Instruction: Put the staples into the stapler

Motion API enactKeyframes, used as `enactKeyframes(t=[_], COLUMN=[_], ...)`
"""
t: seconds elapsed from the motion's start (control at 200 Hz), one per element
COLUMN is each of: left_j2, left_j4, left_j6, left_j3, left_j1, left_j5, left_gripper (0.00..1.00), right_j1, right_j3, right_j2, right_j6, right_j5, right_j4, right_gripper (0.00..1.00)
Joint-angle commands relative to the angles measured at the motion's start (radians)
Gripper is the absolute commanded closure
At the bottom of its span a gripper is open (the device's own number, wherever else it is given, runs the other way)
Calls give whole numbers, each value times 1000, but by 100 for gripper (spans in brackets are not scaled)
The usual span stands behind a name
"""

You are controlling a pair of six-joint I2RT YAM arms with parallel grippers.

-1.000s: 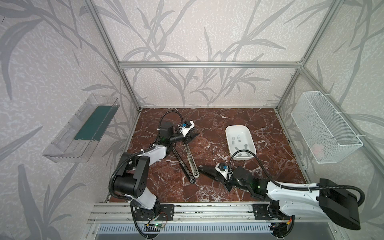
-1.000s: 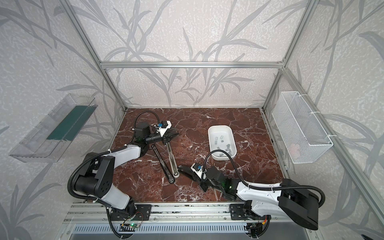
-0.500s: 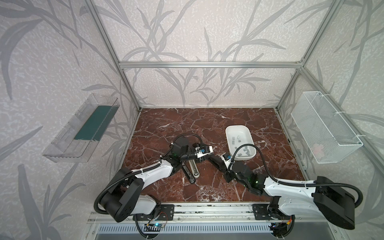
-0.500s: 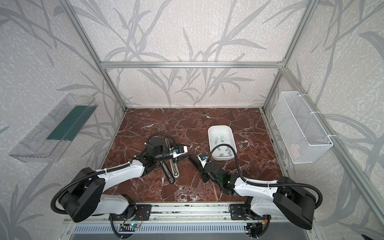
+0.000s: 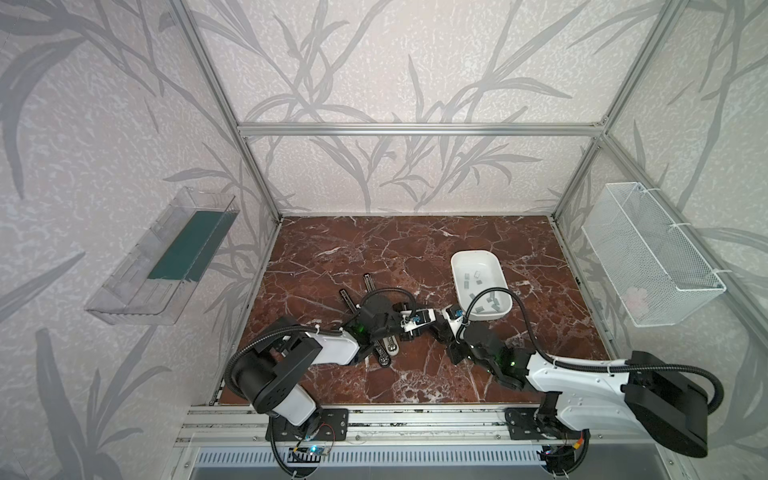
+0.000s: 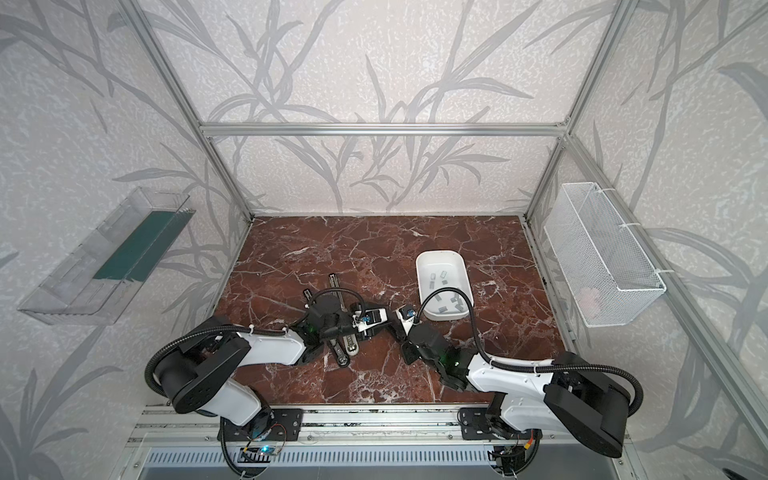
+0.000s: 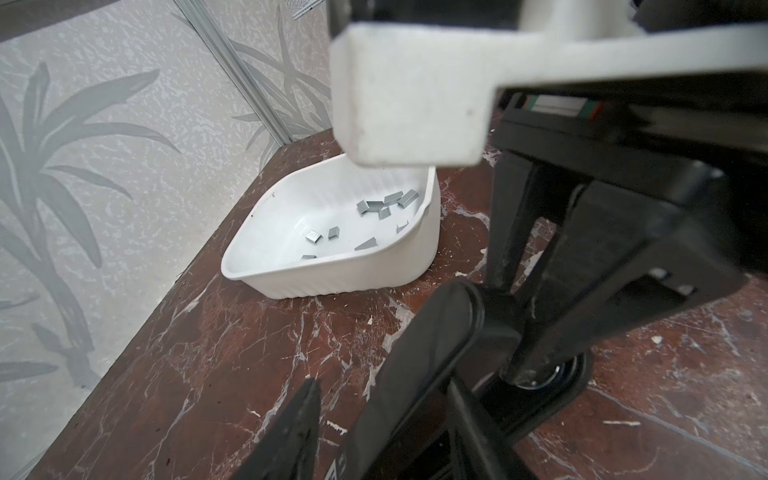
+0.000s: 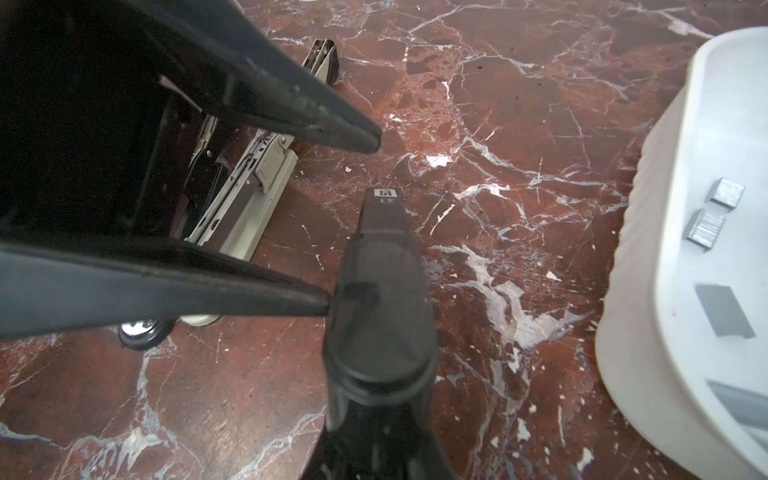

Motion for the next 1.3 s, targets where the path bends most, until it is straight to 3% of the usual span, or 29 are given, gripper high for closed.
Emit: enactKeyframes(t=[0.0,0.475,0.695,0.895,1.045,1.295], left_j2=[26,56,87,125,85,78], left_j4=[91,92,138,358,254,214], left_j6=[3,24,-51,-140,-136,-141], left_j3=[-5,-10,36,23,76,134], left_j1=[-5,-30,-35,-36,-36,-31], left_j5=[-2,8,-21,-211,-259,-391], left_gripper=[47,43,55,56,66,66], right_j1=[1,1,2,12,42,100], right_j3=[28,50,43,31,5,-31], right_j2=[10,27,44,53,51,35], right_j6=[10,8,14,13,-1,8], right_j5=[-26,-43,-63,-85,-88,-67], right_j4=[36,30,46,47,71,89], right_gripper=[100,100,100,100,100,100])
